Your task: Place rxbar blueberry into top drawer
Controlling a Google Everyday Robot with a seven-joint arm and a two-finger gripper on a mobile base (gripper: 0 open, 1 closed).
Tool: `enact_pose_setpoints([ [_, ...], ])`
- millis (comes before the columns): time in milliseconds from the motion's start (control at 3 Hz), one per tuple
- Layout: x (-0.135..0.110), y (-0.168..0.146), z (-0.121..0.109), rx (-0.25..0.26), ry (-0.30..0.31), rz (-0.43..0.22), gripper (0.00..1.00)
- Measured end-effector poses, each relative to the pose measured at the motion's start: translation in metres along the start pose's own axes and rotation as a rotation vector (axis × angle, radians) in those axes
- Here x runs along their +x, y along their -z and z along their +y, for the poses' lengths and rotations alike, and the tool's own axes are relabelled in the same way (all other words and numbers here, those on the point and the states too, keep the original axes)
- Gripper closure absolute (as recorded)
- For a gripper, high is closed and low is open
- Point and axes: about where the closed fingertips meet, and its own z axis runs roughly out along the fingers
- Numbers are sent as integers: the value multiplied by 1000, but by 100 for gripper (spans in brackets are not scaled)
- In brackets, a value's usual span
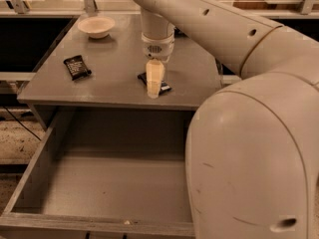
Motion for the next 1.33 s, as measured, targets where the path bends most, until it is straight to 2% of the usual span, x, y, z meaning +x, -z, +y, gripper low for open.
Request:
enact_pose_setpoints([
  [333,-2,-4,1,-12,27,4,0],
  [667,-2,-5,1,-14,31,4,16],
  [1000,-4,-16,2,-37,43,-1,20],
  [1333,-4,-29,5,-72,56,-7,10],
])
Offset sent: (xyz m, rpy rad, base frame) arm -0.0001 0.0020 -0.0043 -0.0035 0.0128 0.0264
